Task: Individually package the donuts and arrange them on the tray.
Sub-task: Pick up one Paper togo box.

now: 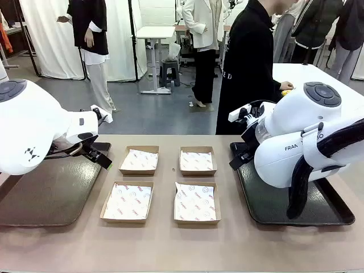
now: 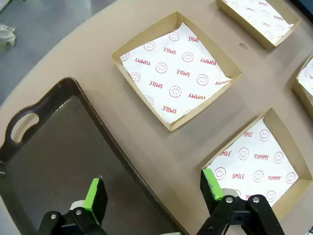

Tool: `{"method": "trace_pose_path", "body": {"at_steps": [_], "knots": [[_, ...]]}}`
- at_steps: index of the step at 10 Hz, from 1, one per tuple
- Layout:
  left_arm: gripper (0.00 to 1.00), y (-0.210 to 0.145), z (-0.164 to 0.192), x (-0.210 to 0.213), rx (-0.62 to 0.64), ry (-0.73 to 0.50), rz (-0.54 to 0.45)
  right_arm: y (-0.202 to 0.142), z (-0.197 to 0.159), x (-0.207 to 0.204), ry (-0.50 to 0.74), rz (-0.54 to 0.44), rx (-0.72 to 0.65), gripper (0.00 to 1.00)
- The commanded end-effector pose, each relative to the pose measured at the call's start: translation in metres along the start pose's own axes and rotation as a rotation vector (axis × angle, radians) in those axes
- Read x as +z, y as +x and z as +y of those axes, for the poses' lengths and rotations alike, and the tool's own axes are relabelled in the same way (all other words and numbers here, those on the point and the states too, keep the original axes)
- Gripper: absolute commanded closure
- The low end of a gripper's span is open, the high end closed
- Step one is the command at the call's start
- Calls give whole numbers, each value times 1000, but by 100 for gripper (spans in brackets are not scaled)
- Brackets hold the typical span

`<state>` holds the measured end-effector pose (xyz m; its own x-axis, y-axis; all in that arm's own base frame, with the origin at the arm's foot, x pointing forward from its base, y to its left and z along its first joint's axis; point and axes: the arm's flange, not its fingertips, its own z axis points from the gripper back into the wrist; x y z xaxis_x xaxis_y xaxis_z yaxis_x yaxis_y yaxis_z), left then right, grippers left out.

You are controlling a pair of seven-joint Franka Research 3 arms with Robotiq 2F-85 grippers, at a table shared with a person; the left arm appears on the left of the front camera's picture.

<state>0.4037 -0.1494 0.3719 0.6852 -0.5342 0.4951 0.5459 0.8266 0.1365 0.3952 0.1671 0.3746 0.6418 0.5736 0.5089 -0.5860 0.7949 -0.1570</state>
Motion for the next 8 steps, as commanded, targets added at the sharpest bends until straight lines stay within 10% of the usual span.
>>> {"method": "trace_pose_path", "body": {"at_steps": [1,8], "knots": [[0,0,0,0,0,0,0,0,0,0,0,0,0,0],[0,0,0,0,0,0,0,0,0,0,0,0,0,0]]}}
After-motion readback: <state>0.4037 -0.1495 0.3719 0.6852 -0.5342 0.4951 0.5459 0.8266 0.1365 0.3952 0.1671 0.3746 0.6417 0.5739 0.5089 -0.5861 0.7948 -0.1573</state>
